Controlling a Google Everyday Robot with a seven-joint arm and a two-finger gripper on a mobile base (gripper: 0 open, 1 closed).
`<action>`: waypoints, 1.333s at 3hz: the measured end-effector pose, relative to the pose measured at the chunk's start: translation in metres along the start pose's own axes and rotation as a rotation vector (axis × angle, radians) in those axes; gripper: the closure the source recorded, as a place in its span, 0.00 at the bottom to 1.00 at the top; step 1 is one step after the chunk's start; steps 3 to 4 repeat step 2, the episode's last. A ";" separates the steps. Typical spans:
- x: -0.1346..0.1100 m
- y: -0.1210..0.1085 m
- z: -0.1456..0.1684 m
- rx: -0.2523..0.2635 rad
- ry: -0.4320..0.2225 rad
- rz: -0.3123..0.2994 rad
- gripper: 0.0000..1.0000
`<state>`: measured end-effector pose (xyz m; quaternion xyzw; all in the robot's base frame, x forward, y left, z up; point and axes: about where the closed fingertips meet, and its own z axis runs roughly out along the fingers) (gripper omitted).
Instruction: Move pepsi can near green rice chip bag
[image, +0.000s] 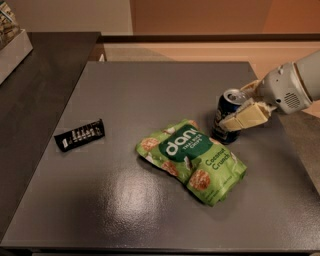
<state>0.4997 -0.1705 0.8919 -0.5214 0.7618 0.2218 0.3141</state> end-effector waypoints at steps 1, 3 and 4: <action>-0.001 0.001 0.001 -0.002 0.001 -0.002 0.00; -0.001 0.001 0.001 -0.003 0.001 -0.002 0.00; -0.001 0.001 0.001 -0.003 0.001 -0.002 0.00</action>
Offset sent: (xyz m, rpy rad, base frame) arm 0.0000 0.0016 -0.0002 -0.0003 0.0005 0.0029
